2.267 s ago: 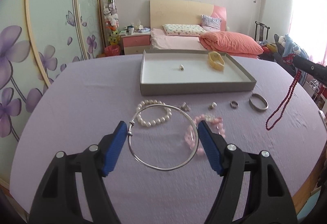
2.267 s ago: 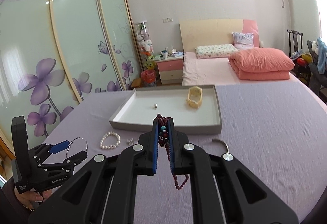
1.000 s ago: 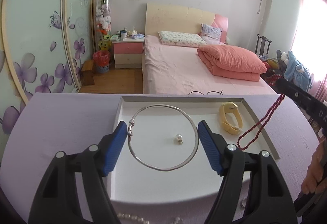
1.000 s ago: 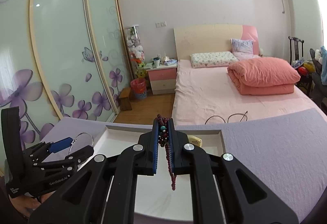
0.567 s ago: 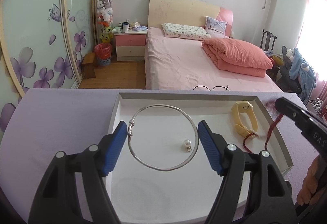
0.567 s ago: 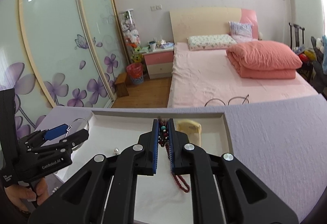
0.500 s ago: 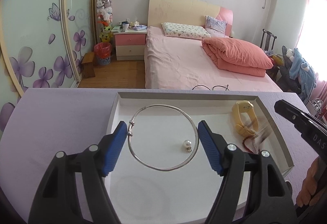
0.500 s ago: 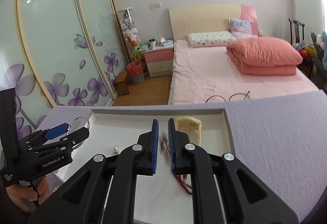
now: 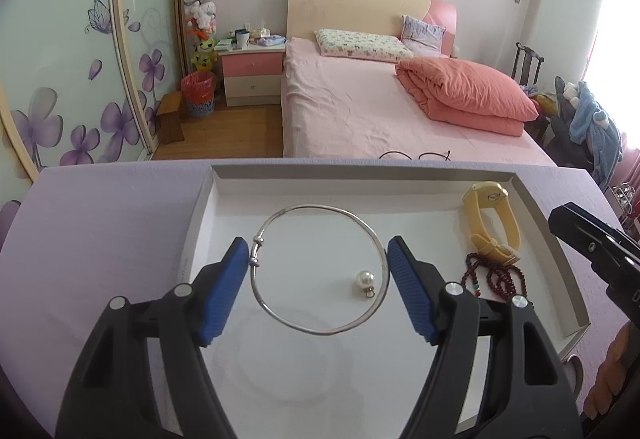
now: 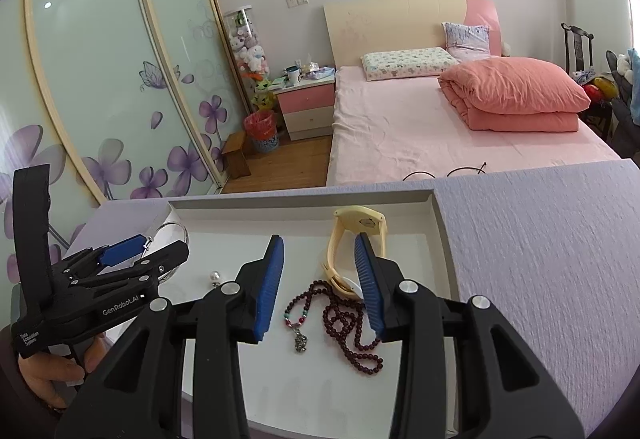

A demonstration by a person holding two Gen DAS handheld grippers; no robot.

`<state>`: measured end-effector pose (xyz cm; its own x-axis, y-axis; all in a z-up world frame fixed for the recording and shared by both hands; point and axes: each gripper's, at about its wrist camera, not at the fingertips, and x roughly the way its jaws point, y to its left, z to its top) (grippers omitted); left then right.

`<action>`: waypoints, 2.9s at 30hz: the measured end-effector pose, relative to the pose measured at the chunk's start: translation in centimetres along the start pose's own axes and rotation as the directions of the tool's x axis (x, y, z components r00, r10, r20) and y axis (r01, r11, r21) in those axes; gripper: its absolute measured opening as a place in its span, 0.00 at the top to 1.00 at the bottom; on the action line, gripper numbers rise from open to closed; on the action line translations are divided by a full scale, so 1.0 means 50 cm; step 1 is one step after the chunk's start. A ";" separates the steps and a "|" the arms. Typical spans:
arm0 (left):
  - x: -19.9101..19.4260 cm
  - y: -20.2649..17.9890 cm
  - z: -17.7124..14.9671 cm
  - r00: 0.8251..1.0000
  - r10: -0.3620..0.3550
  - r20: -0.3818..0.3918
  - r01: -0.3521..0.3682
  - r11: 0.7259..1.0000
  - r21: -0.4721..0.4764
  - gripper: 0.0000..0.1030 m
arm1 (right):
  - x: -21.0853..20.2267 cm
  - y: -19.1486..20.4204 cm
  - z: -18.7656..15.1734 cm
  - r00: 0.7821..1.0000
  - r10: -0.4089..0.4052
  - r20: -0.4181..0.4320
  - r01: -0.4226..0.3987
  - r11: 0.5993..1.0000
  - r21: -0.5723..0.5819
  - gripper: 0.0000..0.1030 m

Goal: Organize jewelry
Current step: 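Carry the silver bangle and red bead necklace into the tray and release both, then withdraw both tools from the tray toward the remaining jewelry, then lower the right tool around the wide silver cuff while the left tool approaches the pink bracelet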

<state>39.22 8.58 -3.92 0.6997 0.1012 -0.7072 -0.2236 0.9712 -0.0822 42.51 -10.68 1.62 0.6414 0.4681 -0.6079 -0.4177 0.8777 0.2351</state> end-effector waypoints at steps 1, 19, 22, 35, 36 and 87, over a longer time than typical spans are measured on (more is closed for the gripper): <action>0.002 0.001 0.000 1.000 0.002 -0.001 -0.002 1.000 -0.002 0.31 | 0.001 -0.002 -0.001 1.000 -0.003 -0.002 0.003 1.000 0.003 0.62; -0.120 0.059 -0.033 0.995 0.043 0.095 -0.041 0.999 -0.028 0.15 | -0.083 -0.032 -0.028 1.000 -0.005 0.026 0.004 1.000 0.016 0.62; -0.165 0.076 -0.058 0.993 0.039 0.112 -0.035 0.999 -0.036 0.13 | -0.117 -0.032 -0.045 0.999 -0.003 0.036 0.003 1.000 0.017 0.56; -0.336 0.134 -0.252 0.993 -0.012 0.121 0.018 0.999 -0.046 0.07 | -0.218 -0.034 -0.168 1.000 -0.027 0.013 0.026 1.000 0.013 0.46; -0.341 0.134 -0.263 0.993 -0.020 0.119 0.025 0.999 -0.046 0.07 | -0.221 -0.033 -0.175 1.000 -0.028 0.010 0.028 1.000 0.008 0.44; -0.343 0.022 -0.392 0.994 -0.099 0.053 0.095 0.993 0.066 0.04 | -0.115 -0.054 -0.243 0.957 -0.174 -0.233 0.142 0.979 -0.148 0.27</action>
<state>13.64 3.68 -5.66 0.7535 0.0161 -0.6573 -0.1104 0.9886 -0.1023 32.15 -16.97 -4.73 0.5365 0.2708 -0.7993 -0.4128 0.9103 0.0313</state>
